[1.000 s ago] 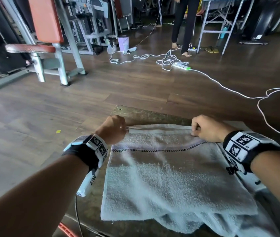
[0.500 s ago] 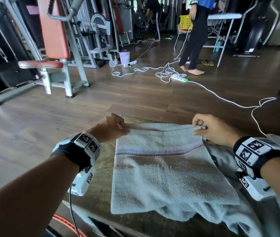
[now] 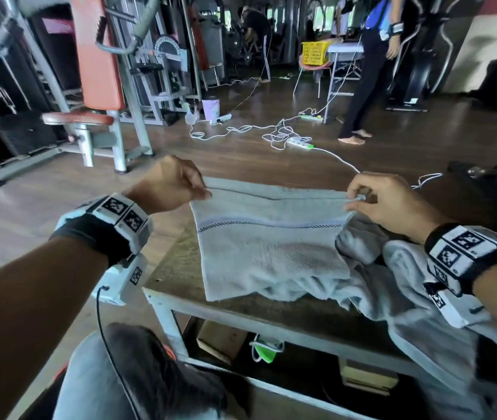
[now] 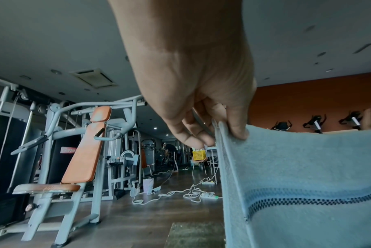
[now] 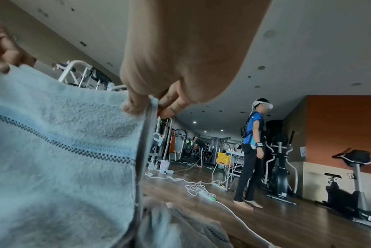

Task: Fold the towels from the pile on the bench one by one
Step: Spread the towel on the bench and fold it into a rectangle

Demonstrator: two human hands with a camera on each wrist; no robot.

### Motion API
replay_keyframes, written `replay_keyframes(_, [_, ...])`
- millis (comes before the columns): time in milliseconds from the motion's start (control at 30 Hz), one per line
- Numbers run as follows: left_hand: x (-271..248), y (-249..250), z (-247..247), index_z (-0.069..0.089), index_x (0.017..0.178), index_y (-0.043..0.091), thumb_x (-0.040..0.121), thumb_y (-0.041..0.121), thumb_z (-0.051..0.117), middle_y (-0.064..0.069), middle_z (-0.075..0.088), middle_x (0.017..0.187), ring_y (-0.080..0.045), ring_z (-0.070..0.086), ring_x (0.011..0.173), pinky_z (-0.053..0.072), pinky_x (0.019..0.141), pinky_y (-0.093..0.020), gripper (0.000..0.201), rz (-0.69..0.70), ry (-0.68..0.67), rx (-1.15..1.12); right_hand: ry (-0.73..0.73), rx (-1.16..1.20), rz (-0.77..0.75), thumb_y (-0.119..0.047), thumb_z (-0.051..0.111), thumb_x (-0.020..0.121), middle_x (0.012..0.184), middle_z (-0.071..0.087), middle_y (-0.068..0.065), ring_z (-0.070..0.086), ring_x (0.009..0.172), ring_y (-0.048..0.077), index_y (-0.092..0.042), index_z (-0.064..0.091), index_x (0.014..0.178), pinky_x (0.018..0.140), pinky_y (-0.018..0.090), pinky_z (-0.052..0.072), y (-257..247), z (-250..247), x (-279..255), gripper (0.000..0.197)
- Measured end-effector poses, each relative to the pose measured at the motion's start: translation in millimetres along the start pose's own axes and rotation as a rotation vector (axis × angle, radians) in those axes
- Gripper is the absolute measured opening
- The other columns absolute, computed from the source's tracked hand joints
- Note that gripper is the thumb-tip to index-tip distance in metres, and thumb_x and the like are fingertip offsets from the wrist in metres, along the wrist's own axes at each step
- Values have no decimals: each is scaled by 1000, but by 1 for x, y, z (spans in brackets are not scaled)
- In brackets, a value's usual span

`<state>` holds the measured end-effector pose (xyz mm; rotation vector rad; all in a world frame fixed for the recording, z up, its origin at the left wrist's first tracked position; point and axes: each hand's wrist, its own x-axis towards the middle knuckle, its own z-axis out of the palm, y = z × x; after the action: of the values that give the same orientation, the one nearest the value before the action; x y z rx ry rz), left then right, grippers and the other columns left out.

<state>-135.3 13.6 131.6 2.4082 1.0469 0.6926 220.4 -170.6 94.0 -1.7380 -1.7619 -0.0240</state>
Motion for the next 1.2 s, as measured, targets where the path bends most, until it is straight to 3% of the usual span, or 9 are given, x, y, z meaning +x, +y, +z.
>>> replay_keyframes(67, [-16,11,-9,70,61,12,70,16,87,-4,71,83,-17,66,75,46,73,-12,19,1,-15,2,-59,116,39,-7,82,78,78,61,4,59,69,22,-19,58,75,68,39,48,-12,-7,-17,27])
replay_keyframes(167, [-40,23,-10,70,61,13,70,16,87,-3,72,82,-17,66,77,43,77,-19,19,-21,-45,35,-287,262,107,2,76,79,76,65,-6,62,75,-2,-12,55,72,73,23,45,-30,-4,-49,27])
replay_keyframes(300, [-72,26,12,74,69,15,68,15,87,8,68,68,-4,60,63,45,57,-11,13,-67,-87,143,-479,187,232,-5,73,80,70,57,-8,51,65,2,-16,55,72,71,21,41,-46,20,-97,23])
replay_keyframes(500, [-100,11,51,77,77,6,68,4,85,-3,67,73,5,56,52,41,50,-2,13,-116,-132,143,-167,219,288,-40,74,66,69,64,-13,56,63,7,-25,62,73,66,31,47,-40,61,-147,21])
replay_keyframes(567, [-107,5,60,77,78,5,69,6,85,-4,66,74,4,60,54,43,54,-7,12,-138,-131,171,-56,287,267,-28,82,69,76,66,-12,60,70,5,-23,66,72,69,26,47,-38,67,-154,17])
replay_keyframes(667, [-112,-1,67,74,70,11,70,14,86,-8,68,76,-21,65,72,52,72,-26,12,-235,-90,213,40,373,246,-5,87,68,93,66,-10,65,90,10,-16,71,71,79,23,48,-39,67,-160,20])
replay_keyframes(900, [-106,-3,77,78,76,10,73,20,84,-4,73,76,-18,65,71,51,75,-27,13,-244,-117,256,178,424,194,0,85,73,97,70,3,65,89,7,-8,74,76,77,14,47,-43,48,-157,13])
replay_keyframes(1067, [-96,-3,77,78,83,12,76,25,81,-4,71,80,-17,62,72,48,74,-28,15,-243,-130,269,129,353,147,-3,77,82,80,71,5,65,76,24,-11,69,80,75,35,53,-44,34,-155,12])
replay_keyframes(1200, [-97,-3,79,78,87,12,79,30,79,-2,69,81,-15,59,72,45,72,-28,20,-203,-163,304,46,246,103,-11,72,85,76,67,-2,64,73,23,-19,65,80,71,43,52,-32,33,-155,11])
